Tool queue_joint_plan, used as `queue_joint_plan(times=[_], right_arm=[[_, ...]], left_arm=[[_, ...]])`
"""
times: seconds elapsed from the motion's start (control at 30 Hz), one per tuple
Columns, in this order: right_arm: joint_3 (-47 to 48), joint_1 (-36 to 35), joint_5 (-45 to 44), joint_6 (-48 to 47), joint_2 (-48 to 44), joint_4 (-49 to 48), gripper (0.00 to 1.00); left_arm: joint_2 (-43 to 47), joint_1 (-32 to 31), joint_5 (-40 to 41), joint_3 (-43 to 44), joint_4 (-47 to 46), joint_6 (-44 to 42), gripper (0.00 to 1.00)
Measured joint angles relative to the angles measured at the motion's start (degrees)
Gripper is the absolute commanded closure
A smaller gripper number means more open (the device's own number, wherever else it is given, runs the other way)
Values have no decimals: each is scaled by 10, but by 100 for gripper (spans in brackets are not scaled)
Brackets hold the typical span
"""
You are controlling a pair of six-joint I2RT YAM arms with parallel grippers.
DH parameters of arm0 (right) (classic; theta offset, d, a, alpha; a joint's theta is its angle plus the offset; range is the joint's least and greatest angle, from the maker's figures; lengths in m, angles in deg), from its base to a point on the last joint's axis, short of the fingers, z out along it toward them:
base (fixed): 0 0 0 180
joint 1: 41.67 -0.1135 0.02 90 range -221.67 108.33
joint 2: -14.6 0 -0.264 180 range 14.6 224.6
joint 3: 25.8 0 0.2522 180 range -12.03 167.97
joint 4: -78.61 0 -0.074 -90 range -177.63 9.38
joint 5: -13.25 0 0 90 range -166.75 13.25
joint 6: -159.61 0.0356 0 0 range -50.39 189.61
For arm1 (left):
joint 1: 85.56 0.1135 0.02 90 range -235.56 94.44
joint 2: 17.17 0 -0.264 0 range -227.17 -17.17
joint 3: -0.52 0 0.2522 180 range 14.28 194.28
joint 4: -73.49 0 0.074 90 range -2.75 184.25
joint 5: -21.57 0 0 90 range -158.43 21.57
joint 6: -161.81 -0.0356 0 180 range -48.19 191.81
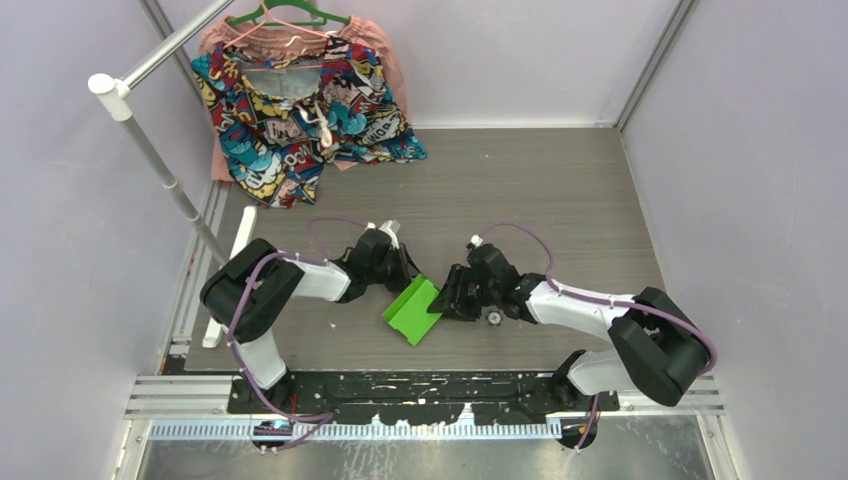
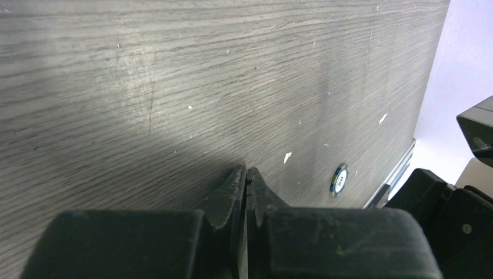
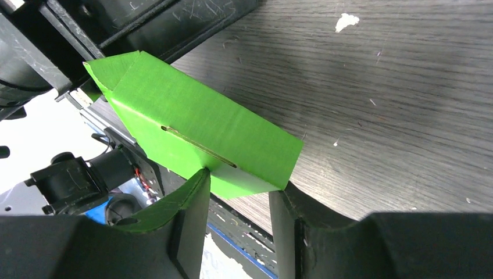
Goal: Fold the paper box
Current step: Close the paper box at the center of the board.
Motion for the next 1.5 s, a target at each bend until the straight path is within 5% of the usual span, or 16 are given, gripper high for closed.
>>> queue_joint_plan(times=[0.77, 1.17, 1.33, 1.5], right_arm=[[73, -1, -1, 45, 93, 67, 77], [116, -2, -36, 51, 122, 86, 77], [116, -2, -45, 50, 113, 103, 77], [119, -2, -55, 42, 99, 130, 75]], left_arm=[[-19, -53, 143, 73, 67, -12, 96], [-21, -89, 149, 83, 63, -13, 97], [19, -71, 146, 102, 159, -49, 95], [91, -11, 176, 115, 348, -113, 88]])
